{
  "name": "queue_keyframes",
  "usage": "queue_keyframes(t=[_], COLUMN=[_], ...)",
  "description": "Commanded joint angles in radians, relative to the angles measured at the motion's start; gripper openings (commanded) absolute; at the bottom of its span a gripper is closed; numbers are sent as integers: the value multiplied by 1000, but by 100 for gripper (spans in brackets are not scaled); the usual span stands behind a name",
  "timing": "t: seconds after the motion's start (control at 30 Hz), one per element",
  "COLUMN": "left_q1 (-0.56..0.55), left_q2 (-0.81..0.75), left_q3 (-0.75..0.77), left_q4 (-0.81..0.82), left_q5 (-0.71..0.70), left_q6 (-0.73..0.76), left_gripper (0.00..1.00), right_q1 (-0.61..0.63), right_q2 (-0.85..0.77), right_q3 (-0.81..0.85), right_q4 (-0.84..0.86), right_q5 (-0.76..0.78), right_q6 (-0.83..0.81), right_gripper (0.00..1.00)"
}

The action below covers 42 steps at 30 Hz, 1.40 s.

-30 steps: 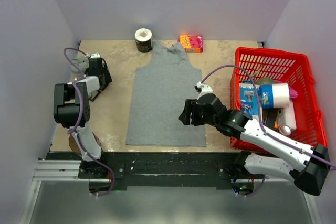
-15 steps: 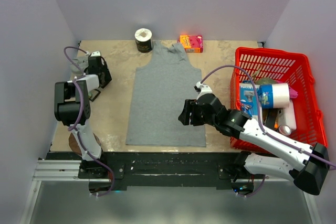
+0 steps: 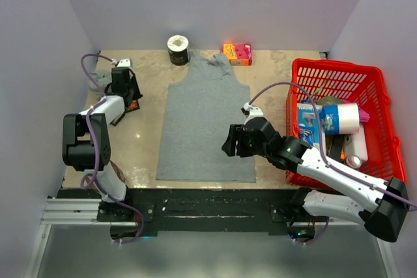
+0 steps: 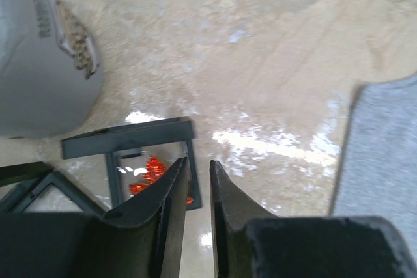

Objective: Pin the brooch onto the clothing
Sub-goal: Pick up the brooch from the brooch box.

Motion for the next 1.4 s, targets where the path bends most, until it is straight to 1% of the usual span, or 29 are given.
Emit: queue_keyframes(t=[0.0, 0.07, 0.13, 0.23, 0.27, 0.33, 0.37, 0.47, 0.77, 0.9, 0.97, 1.2, 1.37], left_q1=[-41, -41, -41, -41, -42, -42, -41, -41, -21, -5, -1, 1, 2], left_q2=[-34, -5, 24, 15, 9, -3, -3, 6, 37, 47, 67, 101, 118], left_q3=[2, 12, 35, 36, 29, 14, 12, 12, 25, 29, 38, 51, 55], left_q4=[4, -19, -87, -115, -113, -110, -113, -128, -128, -121, -128, -119, -112], left_q5=[-26, -52, -75, -62, -59, -46, -46, -77, -82, -94, -103, -66, -49], left_q6=[38, 52, 53, 17, 9, -8, -9, -6, -6, 17, 23, 29, 35], left_gripper=[28, 31, 35, 48, 55, 59, 64, 70, 77, 79, 79, 78, 71], right_q1=[2, 0, 0, 0, 0, 0, 2, 0, 0, 0, 0, 0, 0], right_q2=[-13, -20, -30, -46, -53, -56, -57, -59, -63, -62, -57, -50, -50], right_q3=[26, 25, 16, -7, -18, -27, -33, -34, -35, -37, -38, -32, -33], right_q4=[34, 37, 37, 37, 37, 39, 40, 39, 34, 33, 31, 36, 34], right_q5=[6, 4, 7, 14, 14, 12, 9, 7, 15, 15, 15, 14, 14], right_q6=[-10, -7, -1, 11, 14, 21, 22, 19, 21, 22, 22, 25, 25], right_gripper=[62, 62, 63, 63, 63, 63, 63, 63, 63, 63, 63, 63, 63])
